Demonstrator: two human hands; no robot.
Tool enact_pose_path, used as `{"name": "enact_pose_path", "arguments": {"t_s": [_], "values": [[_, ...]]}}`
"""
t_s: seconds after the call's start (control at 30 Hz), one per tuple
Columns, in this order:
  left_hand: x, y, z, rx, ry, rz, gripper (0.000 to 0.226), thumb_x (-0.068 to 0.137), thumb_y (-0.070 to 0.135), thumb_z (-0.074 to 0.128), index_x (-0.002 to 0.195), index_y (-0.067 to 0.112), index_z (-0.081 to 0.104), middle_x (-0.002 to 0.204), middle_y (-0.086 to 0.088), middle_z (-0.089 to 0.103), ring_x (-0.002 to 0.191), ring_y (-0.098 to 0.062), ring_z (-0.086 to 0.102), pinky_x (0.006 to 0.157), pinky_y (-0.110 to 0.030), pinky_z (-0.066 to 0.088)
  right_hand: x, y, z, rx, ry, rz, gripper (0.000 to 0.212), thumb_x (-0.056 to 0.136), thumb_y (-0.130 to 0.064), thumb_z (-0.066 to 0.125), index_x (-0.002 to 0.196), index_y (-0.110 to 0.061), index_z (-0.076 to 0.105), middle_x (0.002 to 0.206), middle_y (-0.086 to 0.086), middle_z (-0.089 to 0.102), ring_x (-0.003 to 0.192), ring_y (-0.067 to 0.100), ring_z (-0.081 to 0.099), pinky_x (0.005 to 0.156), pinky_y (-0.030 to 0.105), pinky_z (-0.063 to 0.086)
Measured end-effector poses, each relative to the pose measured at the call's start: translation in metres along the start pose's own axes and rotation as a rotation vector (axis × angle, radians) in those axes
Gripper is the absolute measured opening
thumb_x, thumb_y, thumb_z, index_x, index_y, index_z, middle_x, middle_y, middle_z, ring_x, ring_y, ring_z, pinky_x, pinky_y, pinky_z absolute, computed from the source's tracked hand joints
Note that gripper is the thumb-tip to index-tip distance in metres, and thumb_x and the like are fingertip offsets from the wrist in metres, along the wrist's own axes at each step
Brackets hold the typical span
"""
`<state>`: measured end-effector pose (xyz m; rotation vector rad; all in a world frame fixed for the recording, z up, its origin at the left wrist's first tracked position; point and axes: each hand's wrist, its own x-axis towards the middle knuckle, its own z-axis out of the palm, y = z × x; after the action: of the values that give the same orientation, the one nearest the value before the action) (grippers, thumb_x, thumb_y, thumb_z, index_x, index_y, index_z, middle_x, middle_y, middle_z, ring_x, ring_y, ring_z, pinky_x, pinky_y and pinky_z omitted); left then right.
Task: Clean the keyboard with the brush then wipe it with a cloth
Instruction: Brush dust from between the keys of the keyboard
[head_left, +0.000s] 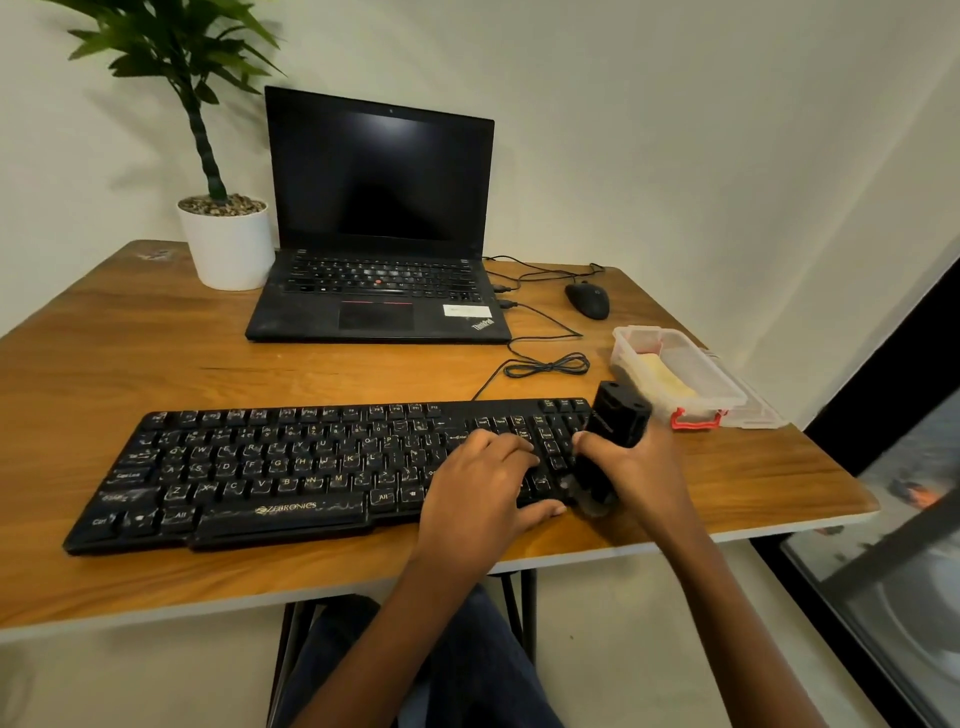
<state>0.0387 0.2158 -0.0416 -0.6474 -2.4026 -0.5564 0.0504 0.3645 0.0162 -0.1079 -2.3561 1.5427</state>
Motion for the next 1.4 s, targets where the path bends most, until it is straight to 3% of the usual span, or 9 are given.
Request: {"name": "enact_pose_path", "arguments": {"t_s": [0.1, 0.33, 0.5, 0.73, 0.87, 1.03, 1.17, 1.3, 1.4], "values": [[0.001, 0.0, 0.001, -0.011, 0.011, 0.001, 0.048, 0.059, 0.059, 0.078, 0.089, 0.021, 0.074, 0.093, 0.012, 0.068, 0.085, -0.01, 0.062, 0.067, -0.023, 0.052, 0.003, 0.003, -0.009, 0.002, 0.019, 0.019, 0.021, 0.077, -0.01, 0.069, 0.081, -0.024, 0.054, 0.08, -0.006, 0.062, 0.082, 0.01, 0.061, 0.076, 0.033, 0.052], [0.001, -0.001, 0.001, 0.012, 0.004, 0.005, 0.048, 0.054, 0.056, 0.082, 0.088, 0.023, 0.073, 0.091, 0.013, 0.067, 0.083, -0.009, 0.061, 0.066, -0.022, 0.051, -0.003, -0.001, 0.011, 0.028, -0.074, -0.026, 0.018, 0.077, -0.004, 0.068, 0.077, -0.018, 0.057, 0.073, -0.003, 0.062, 0.07, 0.007, 0.059, 0.058, 0.014, 0.048], [0.001, 0.0, 0.0, -0.006, 0.014, 0.007, 0.049, 0.057, 0.06, 0.078, 0.088, 0.022, 0.074, 0.092, 0.012, 0.068, 0.085, -0.009, 0.062, 0.067, -0.022, 0.052, 0.005, 0.002, -0.008, 0.004, 0.001, 0.01, 0.021, 0.079, -0.007, 0.067, 0.077, -0.023, 0.054, 0.077, -0.004, 0.061, 0.078, 0.011, 0.06, 0.067, 0.025, 0.049], [0.0, 0.0, 0.001, -0.008, 0.006, 0.009, 0.049, 0.057, 0.059, 0.079, 0.089, 0.021, 0.073, 0.092, 0.011, 0.068, 0.084, -0.01, 0.062, 0.067, -0.024, 0.052, -0.001, -0.003, 0.006, 0.011, -0.034, -0.031, 0.025, 0.079, -0.006, 0.067, 0.075, -0.026, 0.053, 0.072, -0.008, 0.059, 0.069, 0.002, 0.058, 0.063, 0.019, 0.047], [0.001, 0.0, 0.001, -0.003, 0.01, 0.01, 0.048, 0.058, 0.061, 0.076, 0.087, 0.023, 0.074, 0.091, 0.013, 0.068, 0.084, -0.009, 0.062, 0.067, -0.022, 0.052, 0.015, 0.003, 0.001, -0.032, -0.016, 0.017, 0.014, 0.079, -0.013, 0.067, 0.079, -0.021, 0.055, 0.077, 0.0, 0.064, 0.075, 0.012, 0.062, 0.064, 0.025, 0.048], [0.001, -0.001, 0.002, -0.026, -0.001, 0.002, 0.048, 0.059, 0.062, 0.074, 0.087, 0.023, 0.074, 0.092, 0.013, 0.068, 0.085, -0.009, 0.061, 0.07, -0.022, 0.052, 0.051, 0.001, 0.015, -0.168, 0.002, -0.005, 0.011, 0.078, -0.023, 0.066, 0.083, -0.018, 0.057, 0.078, -0.002, 0.062, 0.076, 0.013, 0.06, 0.066, 0.027, 0.048], [0.001, -0.001, 0.002, -0.039, 0.006, 0.007, 0.047, 0.061, 0.063, 0.068, 0.086, 0.023, 0.074, 0.092, 0.013, 0.068, 0.084, -0.008, 0.062, 0.07, -0.022, 0.053, 0.067, -0.006, 0.027, -0.156, 0.002, -0.035, 0.016, 0.079, -0.029, 0.067, 0.077, -0.027, 0.051, 0.08, -0.003, 0.063, 0.079, 0.016, 0.062, 0.077, 0.039, 0.053], [0.001, -0.001, 0.001, -0.026, 0.005, 0.007, 0.047, 0.058, 0.062, 0.075, 0.086, 0.024, 0.074, 0.091, 0.013, 0.068, 0.084, -0.008, 0.062, 0.068, -0.022, 0.053, 0.052, -0.004, 0.021, -0.161, 0.014, -0.034, 0.02, 0.081, -0.024, 0.066, 0.075, -0.03, 0.048, 0.077, -0.01, 0.057, 0.072, 0.003, 0.055, 0.067, 0.026, 0.047], [0.001, -0.001, 0.002, -0.02, 0.008, 0.011, 0.048, 0.059, 0.06, 0.075, 0.087, 0.022, 0.074, 0.091, 0.012, 0.068, 0.084, -0.01, 0.062, 0.068, -0.023, 0.053, 0.029, 0.007, 0.008, -0.107, 0.015, 0.005, 0.015, 0.078, -0.017, 0.068, 0.085, -0.019, 0.055, 0.08, -0.004, 0.061, 0.076, 0.008, 0.059, 0.063, 0.023, 0.044]]}}
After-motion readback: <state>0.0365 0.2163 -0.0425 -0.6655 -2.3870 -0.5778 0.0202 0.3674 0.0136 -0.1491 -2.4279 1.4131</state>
